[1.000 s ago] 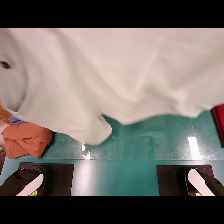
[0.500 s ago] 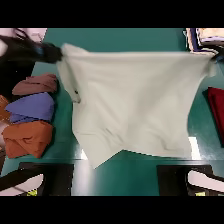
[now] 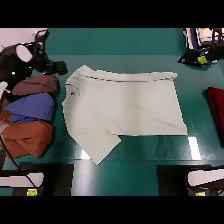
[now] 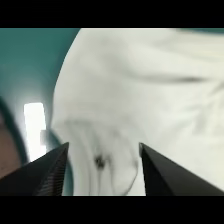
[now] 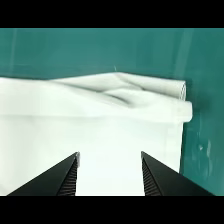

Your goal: Fold the shirts.

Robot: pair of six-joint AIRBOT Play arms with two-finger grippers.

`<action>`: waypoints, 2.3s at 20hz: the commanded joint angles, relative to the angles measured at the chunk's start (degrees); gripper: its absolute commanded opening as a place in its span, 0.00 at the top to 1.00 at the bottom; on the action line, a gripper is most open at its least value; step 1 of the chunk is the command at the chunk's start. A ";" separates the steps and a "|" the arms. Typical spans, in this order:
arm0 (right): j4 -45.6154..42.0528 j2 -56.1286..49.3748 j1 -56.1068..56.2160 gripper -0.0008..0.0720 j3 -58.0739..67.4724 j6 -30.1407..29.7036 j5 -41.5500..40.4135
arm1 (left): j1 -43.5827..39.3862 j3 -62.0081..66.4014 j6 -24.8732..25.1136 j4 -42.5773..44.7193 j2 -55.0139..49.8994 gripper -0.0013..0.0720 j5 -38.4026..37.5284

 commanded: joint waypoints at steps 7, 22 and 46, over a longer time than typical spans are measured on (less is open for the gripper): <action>4.90 17.22 -2.38 0.39 -26.88 -0.28 4.55 | 4.61 -34.23 -1.36 -7.26 23.69 0.26 -13.03; 6.14 28.94 -2.38 0.40 -36.35 -0.07 1.77 | 4.61 -59.74 1.03 -25.53 30.14 0.35 1.16; 4.70 30.73 -26.21 0.40 -71.21 -0.09 -4.50 | 4.61 -48.65 5.64 -27.23 30.21 0.95 -2.69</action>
